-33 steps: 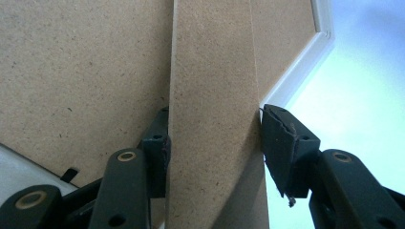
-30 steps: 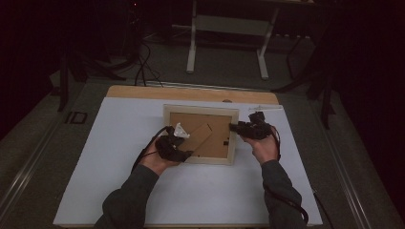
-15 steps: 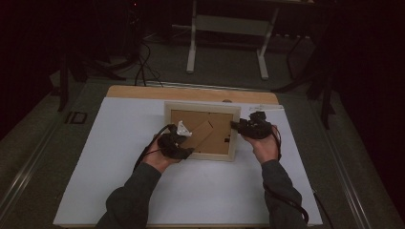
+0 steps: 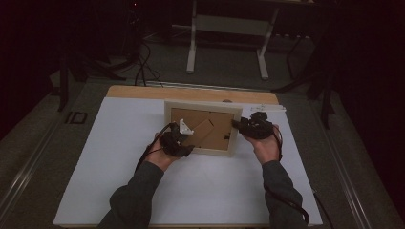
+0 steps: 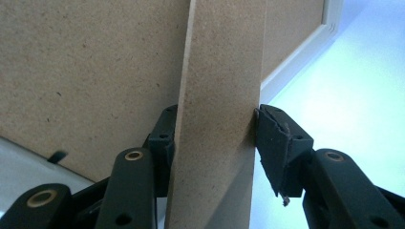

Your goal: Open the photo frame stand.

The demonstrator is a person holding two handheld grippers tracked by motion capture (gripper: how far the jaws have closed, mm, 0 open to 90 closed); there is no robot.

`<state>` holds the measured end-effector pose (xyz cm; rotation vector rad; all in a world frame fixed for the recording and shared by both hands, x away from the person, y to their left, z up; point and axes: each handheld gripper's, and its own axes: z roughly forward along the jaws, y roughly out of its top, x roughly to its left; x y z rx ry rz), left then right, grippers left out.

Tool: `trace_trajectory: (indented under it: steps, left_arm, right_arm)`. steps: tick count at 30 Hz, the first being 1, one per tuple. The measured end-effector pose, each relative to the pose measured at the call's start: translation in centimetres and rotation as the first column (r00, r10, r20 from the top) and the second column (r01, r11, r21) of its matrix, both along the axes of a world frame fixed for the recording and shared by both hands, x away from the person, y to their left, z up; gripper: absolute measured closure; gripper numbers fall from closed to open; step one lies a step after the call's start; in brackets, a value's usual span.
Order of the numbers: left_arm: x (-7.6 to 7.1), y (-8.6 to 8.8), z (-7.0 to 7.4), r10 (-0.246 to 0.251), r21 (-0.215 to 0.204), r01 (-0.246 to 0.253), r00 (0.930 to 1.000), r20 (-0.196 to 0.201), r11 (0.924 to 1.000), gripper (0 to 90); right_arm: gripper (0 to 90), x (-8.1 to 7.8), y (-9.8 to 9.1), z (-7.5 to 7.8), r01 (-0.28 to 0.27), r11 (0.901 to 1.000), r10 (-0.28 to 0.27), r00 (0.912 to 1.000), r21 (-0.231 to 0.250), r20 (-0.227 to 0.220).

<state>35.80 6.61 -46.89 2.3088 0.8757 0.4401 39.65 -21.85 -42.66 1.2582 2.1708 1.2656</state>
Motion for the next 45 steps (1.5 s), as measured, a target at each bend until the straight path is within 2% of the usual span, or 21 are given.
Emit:
trace_trajectory:
  steps: [4, 12, 20, 23, 27, 31, 39, 45]
  left_arm:
    - [0.2, -0.2, 0.0, 0.005, 0.003, -0.005, 0.9999, 0.009, 1.0, 55.1]
    - [0.5, -0.2, 0.0, 0.025, -0.01, -0.025, 0.9997, 0.005, 0.9996, 60.4]
    - [0.2, -0.4, -0.2, 0.016, 0.014, -0.016, 0.9998, 0.015, 0.9998, 60.9]
    - [-0.5, -0.5, -0.3, 0.005, 0.023, -0.006, 0.9996, 0.026, 0.9997, 61.6]
    - [-1.6, -0.7, -0.5, -0.001, 0.01, 0.001, 0.999, 0.045, 0.9999, 62.6]
    - [-2.5, -1.0, -0.5, -0.019, 0.014, 0.018, 0.9982, 0.056, 0.9997, 62.9]
    - [-3.8, -1.2, -0.8, -0.061, 0.011, 0.061, 0.9966, 0.056, 0.9981, 63.8]
    - [-4.3, -1.2, -1.0, -0.083, -0.017, 0.084, 0.9956, 0.043, 0.9963, 63.5]
  right_arm:
    - [62.0, -0.5, 0.1, 0.1, 0.023, 0.9997, -0.023, 0.9994, -0.012, 0.026]
    - [62.3, -1.2, 0.4, 0.6, 0.031, 0.9983, -0.028, 0.9979, -0.049, 0.058]
    - [62.3, -2.3, 0.5, 0.5, 0.032, 0.9979, -0.028, 0.9962, -0.055, 0.082]
    - [62.3, -2.8, 0.6, 0.5, 0.027, 0.9974, -0.021, 0.9956, -0.067, 0.091]
    - [62.2, -3.3, 0.6, 0.4, 0.012, 0.9969, -0.004, 0.9947, -0.077, 0.103]
    - [62.1, -4.0, 0.7, 0.3, 0.013, 0.9967, -0.003, 0.9934, -0.08, 0.115]
    - [61.2, -4.9, 0.4, 0.0, -0.018, 0.9977, 0.026, 0.9918, -0.066, 0.125]
    - [60.6, -5.4, 0.3, -0.2, -0.032, 0.9978, 0.04, 0.9902, -0.058, 0.134]
